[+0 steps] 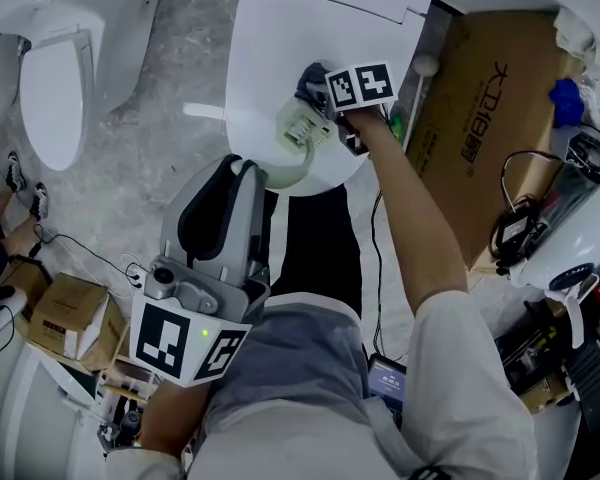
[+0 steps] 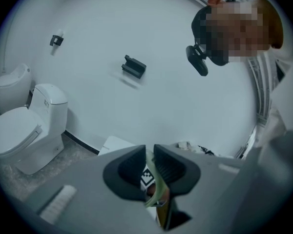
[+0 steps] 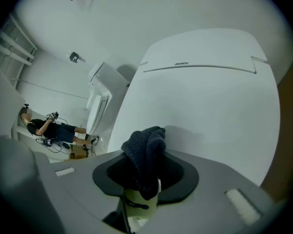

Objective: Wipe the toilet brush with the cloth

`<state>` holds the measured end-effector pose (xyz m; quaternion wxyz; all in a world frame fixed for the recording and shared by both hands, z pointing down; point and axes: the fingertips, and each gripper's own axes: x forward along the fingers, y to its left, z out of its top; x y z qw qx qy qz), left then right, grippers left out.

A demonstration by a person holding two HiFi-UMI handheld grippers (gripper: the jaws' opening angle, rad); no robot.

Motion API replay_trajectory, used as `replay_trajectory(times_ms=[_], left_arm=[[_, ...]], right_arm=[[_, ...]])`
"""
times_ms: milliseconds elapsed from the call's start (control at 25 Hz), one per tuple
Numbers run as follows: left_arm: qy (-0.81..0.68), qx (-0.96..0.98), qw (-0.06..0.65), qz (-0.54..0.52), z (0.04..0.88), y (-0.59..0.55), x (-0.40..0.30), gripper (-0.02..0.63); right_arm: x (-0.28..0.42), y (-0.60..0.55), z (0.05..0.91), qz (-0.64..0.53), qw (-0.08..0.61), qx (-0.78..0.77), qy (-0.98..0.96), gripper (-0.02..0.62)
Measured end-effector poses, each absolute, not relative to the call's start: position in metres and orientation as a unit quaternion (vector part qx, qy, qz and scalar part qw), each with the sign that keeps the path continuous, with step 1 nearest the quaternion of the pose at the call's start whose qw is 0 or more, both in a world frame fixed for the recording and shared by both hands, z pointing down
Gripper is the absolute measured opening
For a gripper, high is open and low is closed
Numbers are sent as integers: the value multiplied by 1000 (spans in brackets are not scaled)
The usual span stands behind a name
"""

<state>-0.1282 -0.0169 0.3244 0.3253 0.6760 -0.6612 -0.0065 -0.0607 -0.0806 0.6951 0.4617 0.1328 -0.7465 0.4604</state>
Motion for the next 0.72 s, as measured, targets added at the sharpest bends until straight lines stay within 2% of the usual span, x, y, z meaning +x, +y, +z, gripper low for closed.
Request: replay_trajectory(times_ms=[720], left_arm=[[-658,679,325,-5,323,-19,-126,0]], right_arm=[[-24,-72,694,457,444,168,-752,120]])
